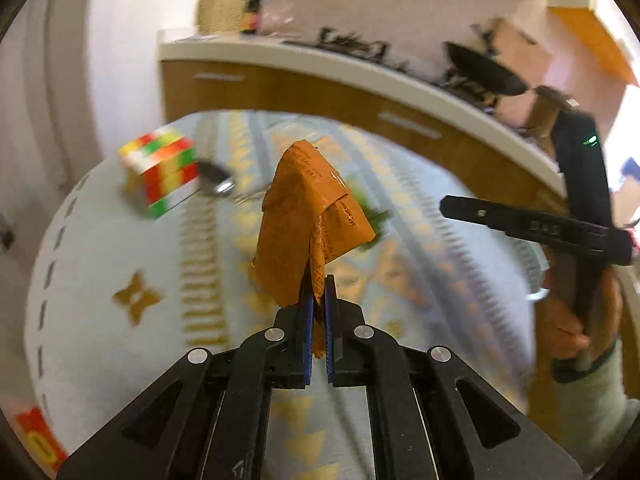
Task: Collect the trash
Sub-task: 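Pinch the green vegetable leaves with the right tool and lift them, then carry the wrapper and greens over the blue basket and release both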
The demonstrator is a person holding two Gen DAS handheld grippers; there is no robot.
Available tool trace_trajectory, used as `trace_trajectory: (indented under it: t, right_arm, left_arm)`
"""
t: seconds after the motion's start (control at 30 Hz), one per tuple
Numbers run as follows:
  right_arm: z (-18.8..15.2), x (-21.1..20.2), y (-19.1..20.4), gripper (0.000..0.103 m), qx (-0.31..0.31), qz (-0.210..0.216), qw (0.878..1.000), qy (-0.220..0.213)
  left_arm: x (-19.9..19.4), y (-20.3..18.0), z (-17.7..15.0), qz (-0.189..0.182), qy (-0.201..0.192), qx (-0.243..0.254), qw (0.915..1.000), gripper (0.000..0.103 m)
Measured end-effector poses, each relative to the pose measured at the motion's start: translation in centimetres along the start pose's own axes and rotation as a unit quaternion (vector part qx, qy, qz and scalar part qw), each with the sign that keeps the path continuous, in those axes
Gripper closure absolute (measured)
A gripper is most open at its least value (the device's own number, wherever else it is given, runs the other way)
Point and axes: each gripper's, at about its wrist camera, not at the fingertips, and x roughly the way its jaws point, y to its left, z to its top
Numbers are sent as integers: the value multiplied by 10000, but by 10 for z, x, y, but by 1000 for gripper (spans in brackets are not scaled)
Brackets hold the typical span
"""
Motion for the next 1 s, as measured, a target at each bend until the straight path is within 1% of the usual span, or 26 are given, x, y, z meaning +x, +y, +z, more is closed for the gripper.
trace_trajectory:
  t: [0.07, 0.13, 0.17, 0.27, 0.3, 0.37, 0.4, 0.43, 0.47, 0.5, 0.53, 0.6, 0.67, 0.77, 0.93, 1.0]
  right_arm:
    - [-1, 16, 13, 59, -33, 0, 9999, 117]
    - [3, 33, 22, 58, -7, -248, 9996, 137]
    - [6, 41, 22, 58, 64, -296, 9993, 205]
    - [12, 67, 19, 58, 417, -246, 9979, 437]
    - [14, 72, 19, 58, 453, -315, 9977, 404]
    - [18, 76, 24, 59, 336, -491, 9976, 344]
    - [18, 77, 27, 62, 264, -583, 9974, 332]
    - [17, 78, 30, 78, 173, -706, 9968, 338]
    - [17, 77, 31, 84, 86, -777, 9964, 315]
    - [16, 75, 29, 88, 95, -699, 9970, 310]
    - [15, 73, 27, 88, 144, -624, 9975, 304]
    - [14, 63, 22, 88, 206, -590, 9979, 184]
    - [14, 46, 19, 88, 237, -584, 9980, -5]
    - [17, 12, 9, 89, 306, -611, 9971, -321]
    - [24, -56, -16, 88, 451, -842, 9905, -986]
    - [25, -81, -26, 88, 500, -987, 9868, -1179]
  left_arm:
    - [4, 3, -3, 141, 36, -23, 9999, 100]
    - [3, 4, -4, 50, 2, -101, 9999, 100]
    - [2, 5, -4, 37, -15, -110, 9999, 100]
    - [-1, 1, -6, 26, -50, -76, 10000, 100]
    - [-3, 1, -8, -3, -54, -66, 10000, 100]
    - [-5, 1, -12, -53, -60, -37, 10000, 100]
    - [-4, 1, -12, -64, -59, -25, 10000, 100]
    - [-3, 0, -11, -78, -63, -23, 9999, 100]
    - [-3, 0, -11, -91, -68, -27, 9999, 100]
    - [-5, 0, -12, -105, -79, -27, 9999, 100]
    - [-5, -2, -10, -151, -123, -31, 9998, 100]
    - [-10, -4, -8, -255, -202, -27, 9995, 100]
    - [-14, -10, -2, -276, -306, 52, 9991, 100]
    - [-18, -22, 8, -324, -423, 198, 9984, 100]
    - [-22, -57, 35, -556, -665, 458, 9952, 100]
    - [-22, -73, 44, -657, -730, 573, 9935, 100]
